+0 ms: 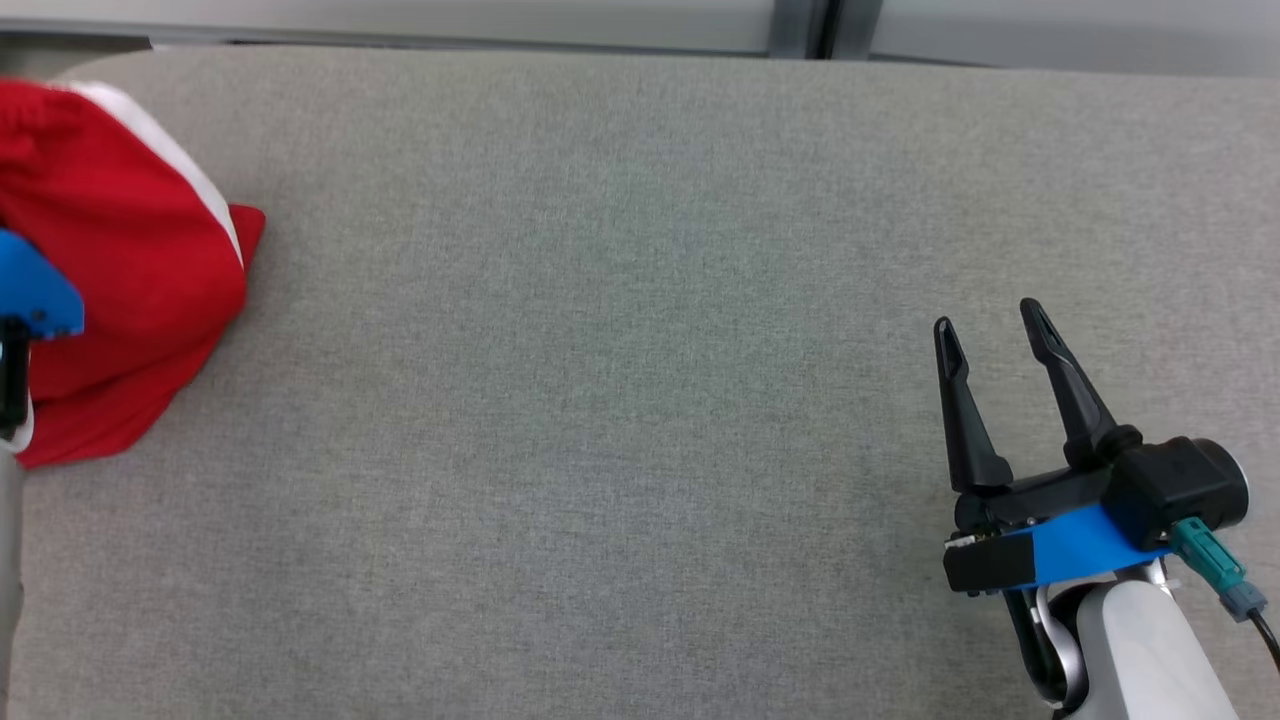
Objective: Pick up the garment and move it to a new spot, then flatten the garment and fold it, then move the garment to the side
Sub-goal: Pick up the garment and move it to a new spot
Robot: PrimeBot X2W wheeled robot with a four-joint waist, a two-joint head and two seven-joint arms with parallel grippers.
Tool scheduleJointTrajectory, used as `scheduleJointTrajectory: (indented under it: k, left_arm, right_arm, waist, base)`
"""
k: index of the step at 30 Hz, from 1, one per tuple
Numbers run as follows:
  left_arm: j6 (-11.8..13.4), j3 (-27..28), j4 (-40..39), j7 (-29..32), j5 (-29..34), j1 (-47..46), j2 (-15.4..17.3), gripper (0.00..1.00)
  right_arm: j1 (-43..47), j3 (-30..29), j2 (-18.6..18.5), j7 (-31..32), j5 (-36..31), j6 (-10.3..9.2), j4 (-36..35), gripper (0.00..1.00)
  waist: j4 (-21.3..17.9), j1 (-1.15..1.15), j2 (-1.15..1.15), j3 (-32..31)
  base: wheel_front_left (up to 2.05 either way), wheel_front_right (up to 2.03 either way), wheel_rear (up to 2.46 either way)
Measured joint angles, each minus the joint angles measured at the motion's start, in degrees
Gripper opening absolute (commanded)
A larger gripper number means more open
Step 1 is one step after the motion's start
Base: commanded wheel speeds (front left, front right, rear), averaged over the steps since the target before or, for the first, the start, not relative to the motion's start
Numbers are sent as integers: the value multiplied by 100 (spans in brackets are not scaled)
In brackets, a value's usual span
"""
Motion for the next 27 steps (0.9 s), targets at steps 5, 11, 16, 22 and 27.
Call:
scheduleJointTrajectory:
  k: [5,11,16,22,27]
  left_arm:
    - [0,-282,-665,-365,34,-336,-43,0]
    - [0,-742,-1690,-348,189,-750,-205,0]
    - [0,-1062,-2671,-64,136,-1116,-514,0]
    - [-2,-1616,-3493,330,38,-1586,-938,0]
    - [-2,-2074,-3577,405,-41,-1806,-1411,0]
  right_arm:
    - [115,-3,-1,0,192,0,63,100]
    - [262,3,2,1,422,0,132,100]
    - [343,-7,1,1,564,0,130,100]
    - [328,-8,-3,1,697,0,108,100]
    - [305,-18,-4,0,776,0,90,100]
  waist:
    - [-85,0,0,-294]
    - [-353,0,0,-557]
    - [-765,0,0,-662]
    - [-1429,1,0,-593]
    - [-1923,1,0,-513]
  base:
    - [0,0,0]
    - [0,0,0]
    - [0,0,0]
    - [0,0,0]
    - [0,0,0]
